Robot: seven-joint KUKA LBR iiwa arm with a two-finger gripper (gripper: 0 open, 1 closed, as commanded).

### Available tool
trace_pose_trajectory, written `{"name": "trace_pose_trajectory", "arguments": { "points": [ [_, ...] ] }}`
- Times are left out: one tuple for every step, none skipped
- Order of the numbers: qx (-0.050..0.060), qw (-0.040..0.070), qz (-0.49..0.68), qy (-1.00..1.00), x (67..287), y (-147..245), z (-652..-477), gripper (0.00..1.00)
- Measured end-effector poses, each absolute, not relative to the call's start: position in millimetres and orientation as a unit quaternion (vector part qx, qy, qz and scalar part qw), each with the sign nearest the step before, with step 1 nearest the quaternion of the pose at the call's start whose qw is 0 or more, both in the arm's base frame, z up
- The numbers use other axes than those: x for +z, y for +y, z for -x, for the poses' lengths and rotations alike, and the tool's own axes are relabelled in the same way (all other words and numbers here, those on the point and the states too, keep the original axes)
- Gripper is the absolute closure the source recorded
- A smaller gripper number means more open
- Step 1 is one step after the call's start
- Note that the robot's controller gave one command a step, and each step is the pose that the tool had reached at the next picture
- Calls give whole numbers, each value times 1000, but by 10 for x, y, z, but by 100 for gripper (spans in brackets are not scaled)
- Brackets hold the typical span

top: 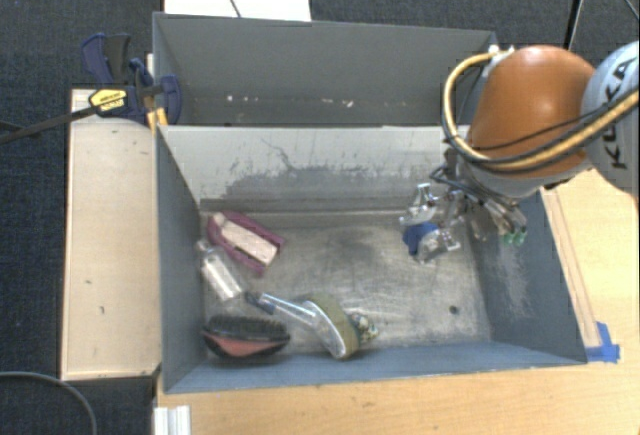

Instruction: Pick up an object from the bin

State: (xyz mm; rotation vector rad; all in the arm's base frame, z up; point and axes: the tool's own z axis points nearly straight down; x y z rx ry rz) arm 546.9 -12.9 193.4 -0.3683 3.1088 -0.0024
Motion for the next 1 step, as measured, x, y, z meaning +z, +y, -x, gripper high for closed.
{"name": "trace_pose_trajectory", "arguments": {
  "points": [
    [0,7,135,991,3178,154,-5684,100]
  ]
}}
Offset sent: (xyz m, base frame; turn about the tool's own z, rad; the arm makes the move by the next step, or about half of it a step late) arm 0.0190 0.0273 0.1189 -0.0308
